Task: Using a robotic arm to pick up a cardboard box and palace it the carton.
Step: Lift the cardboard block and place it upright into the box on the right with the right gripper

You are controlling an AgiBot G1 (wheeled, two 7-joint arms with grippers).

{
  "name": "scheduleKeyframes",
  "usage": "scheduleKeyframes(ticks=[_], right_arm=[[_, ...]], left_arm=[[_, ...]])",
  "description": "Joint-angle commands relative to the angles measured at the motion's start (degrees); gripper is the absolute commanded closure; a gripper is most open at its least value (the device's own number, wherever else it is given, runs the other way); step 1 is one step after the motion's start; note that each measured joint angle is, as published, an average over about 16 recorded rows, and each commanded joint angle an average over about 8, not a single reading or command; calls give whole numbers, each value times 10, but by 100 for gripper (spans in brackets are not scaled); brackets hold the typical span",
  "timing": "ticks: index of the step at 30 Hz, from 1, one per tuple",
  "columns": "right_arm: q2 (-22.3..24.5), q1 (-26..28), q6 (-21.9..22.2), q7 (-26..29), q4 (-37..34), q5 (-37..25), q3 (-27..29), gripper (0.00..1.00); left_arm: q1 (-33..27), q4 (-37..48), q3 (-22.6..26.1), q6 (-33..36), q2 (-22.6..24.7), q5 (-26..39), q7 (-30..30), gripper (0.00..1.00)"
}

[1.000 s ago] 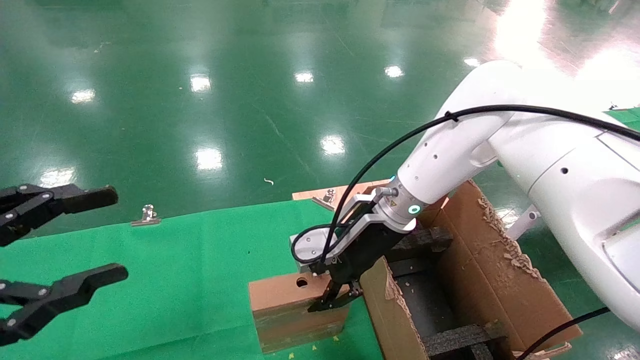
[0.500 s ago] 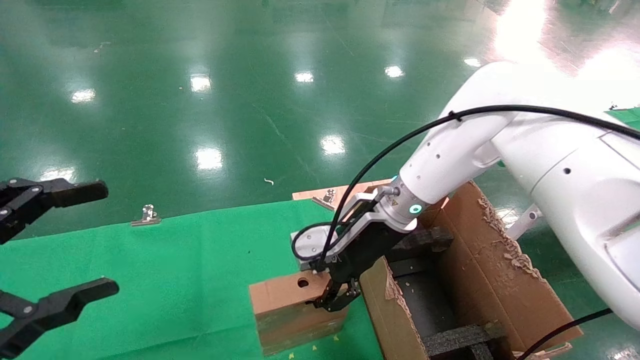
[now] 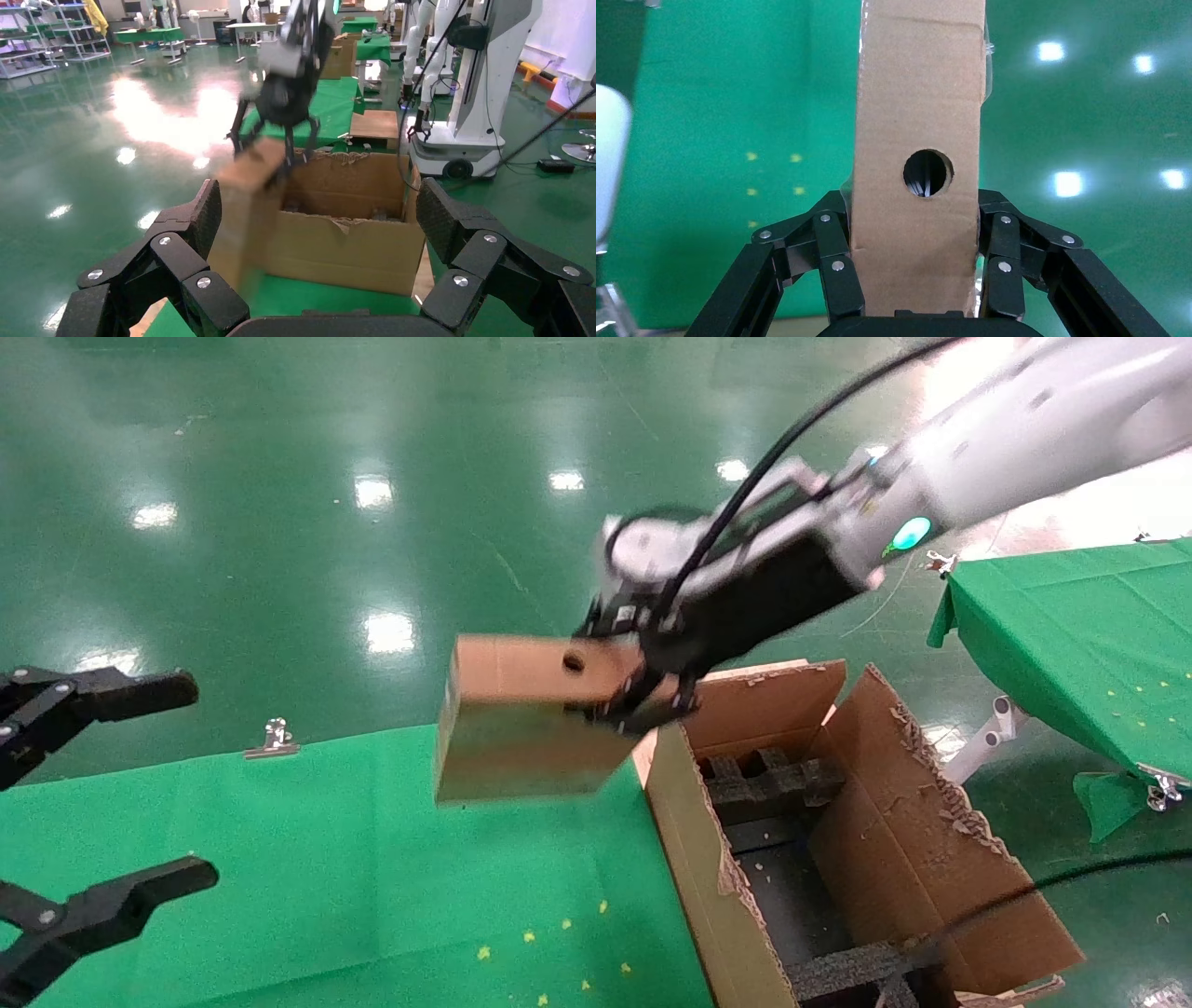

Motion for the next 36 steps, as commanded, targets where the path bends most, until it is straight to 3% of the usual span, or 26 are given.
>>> scheduleKeyframes(ticks=[1, 10, 24, 36], right_arm=[[12, 24, -2, 1, 4, 13, -7, 100], [81, 107, -3, 27, 41, 54, -92, 100], [261, 223, 0, 123, 173, 50, -240, 100], [384, 249, 13, 187, 248, 26, -319, 100]], left_arm=[[0, 0, 0, 0, 0, 0, 0, 0], [0, 0, 0, 0, 0, 0, 0, 0], [0, 0, 0, 0, 0, 0, 0, 0], [0, 0, 0, 0, 0, 0, 0, 0]])
